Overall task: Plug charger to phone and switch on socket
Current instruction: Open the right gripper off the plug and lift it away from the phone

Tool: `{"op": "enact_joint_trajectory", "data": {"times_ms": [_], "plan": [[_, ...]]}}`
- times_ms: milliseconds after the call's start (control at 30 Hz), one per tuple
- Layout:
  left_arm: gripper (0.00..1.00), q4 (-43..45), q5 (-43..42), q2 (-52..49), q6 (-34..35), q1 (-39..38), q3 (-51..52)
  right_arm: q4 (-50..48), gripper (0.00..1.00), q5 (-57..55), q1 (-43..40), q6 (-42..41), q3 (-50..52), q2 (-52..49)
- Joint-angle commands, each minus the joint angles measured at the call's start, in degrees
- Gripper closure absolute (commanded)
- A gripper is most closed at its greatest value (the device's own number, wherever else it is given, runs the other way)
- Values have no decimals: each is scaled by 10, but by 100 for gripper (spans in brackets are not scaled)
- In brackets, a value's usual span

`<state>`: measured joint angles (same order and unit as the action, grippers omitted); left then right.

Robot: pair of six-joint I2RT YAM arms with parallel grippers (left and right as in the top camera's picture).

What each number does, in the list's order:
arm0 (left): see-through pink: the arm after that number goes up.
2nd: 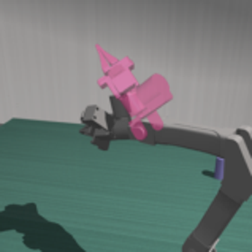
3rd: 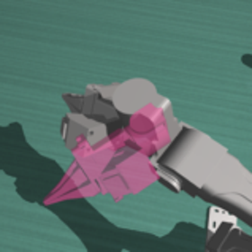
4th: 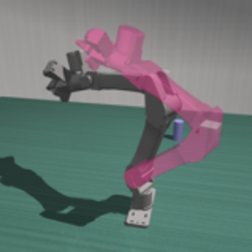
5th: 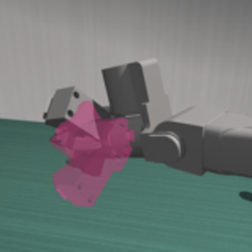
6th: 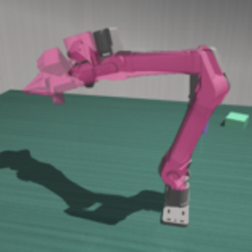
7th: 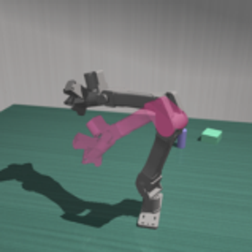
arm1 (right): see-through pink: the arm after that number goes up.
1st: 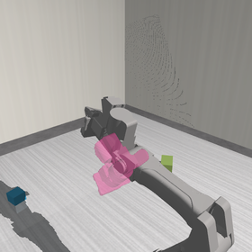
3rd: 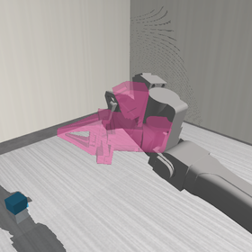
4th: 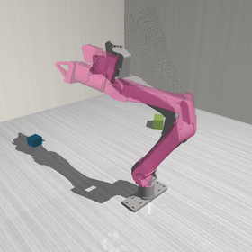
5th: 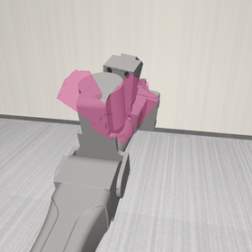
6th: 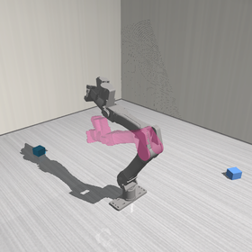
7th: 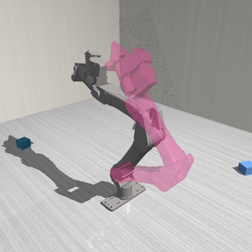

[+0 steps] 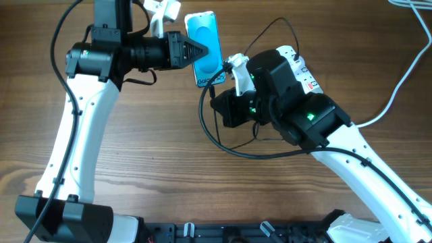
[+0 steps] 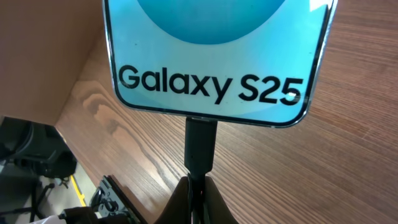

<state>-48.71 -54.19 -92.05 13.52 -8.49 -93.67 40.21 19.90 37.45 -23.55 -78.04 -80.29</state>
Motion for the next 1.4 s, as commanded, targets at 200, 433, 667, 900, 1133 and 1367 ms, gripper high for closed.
{"op": "enact_joint_trajectory", "data": {"times_ms": [200,433,667,900,1133,1367], "plan": [[96,-61,-34,1,-42,-10,0,-57,95,-75,-7,76,-14,8],[96,-68,-34,1,-42,-10,0,-70,94,-75,-7,83,-14,8],[96,-74,-34,1,-42,-10,0,-78,91,-75,-7,86,-14,8],[96,-76,-34,1,-43,-10,0,-82,89,-83,-8,95,-14,8],[96,-76,-32,1,-44,-10,0,-93,83,-83,-8,94,-14,8],[96,-78,12,1,-43,-10,0,-89,59,-83,-14,64,-14,28]]}}
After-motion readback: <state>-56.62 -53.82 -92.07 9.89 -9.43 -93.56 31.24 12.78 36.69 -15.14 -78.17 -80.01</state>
